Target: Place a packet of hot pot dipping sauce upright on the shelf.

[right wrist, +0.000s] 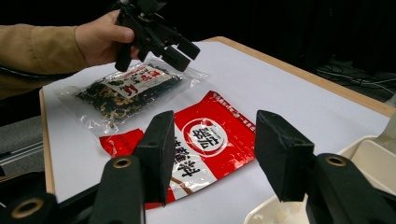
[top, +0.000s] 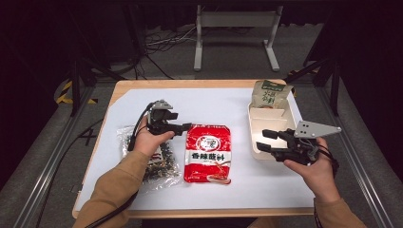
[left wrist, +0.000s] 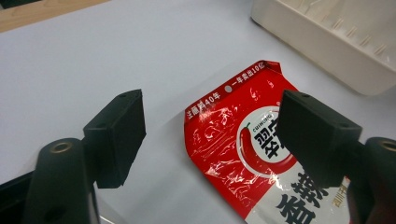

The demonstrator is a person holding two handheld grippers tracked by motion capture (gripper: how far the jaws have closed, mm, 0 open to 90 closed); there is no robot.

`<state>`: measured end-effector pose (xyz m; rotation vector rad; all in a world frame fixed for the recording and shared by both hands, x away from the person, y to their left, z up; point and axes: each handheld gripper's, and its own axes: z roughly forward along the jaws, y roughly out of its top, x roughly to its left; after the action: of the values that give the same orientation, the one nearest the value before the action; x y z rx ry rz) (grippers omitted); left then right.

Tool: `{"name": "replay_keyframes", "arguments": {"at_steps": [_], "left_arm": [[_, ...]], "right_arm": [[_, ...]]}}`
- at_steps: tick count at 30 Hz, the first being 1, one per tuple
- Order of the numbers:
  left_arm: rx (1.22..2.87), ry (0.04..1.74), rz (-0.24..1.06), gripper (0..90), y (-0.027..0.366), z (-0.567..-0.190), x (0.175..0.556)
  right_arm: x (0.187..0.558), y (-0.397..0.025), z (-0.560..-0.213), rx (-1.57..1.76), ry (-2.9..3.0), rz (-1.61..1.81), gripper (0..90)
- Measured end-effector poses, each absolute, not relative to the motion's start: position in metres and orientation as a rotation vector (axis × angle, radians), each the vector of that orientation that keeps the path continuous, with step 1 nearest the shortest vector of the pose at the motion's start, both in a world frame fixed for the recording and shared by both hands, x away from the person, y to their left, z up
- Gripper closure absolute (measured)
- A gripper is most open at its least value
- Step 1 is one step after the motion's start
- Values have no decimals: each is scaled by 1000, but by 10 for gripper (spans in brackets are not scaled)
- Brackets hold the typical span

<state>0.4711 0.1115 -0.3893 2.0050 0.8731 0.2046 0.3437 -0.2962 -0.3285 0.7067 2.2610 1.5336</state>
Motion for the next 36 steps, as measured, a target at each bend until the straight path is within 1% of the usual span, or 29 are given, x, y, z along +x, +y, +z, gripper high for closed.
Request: {"name": "replay_keyframes", "arguments": {"at_steps": [8, 10, 13, 22, 30, 36], "left_arm": [[2029, 848, 179, 274, 100, -402, 483], [2034, 840, 175, 304, 97, -405, 485], [2022, 821, 140, 339, 95, -409, 490], [2002, 786, 62, 373, 89, -425, 503], [1983, 840, -8, 405, 90, -435, 510], [2012, 866, -20, 419, 89, -436, 512]], "right_arm": [[338, -298, -332, 717, 2267, 1525, 474], [336, -298, -333, 722, 2267, 1516, 474], [332, -300, -334, 729, 2266, 1510, 474], [325, -303, -336, 743, 2262, 1492, 473], [324, -304, -337, 745, 2266, 1490, 471], [324, -302, -339, 742, 2277, 1489, 463]]}}
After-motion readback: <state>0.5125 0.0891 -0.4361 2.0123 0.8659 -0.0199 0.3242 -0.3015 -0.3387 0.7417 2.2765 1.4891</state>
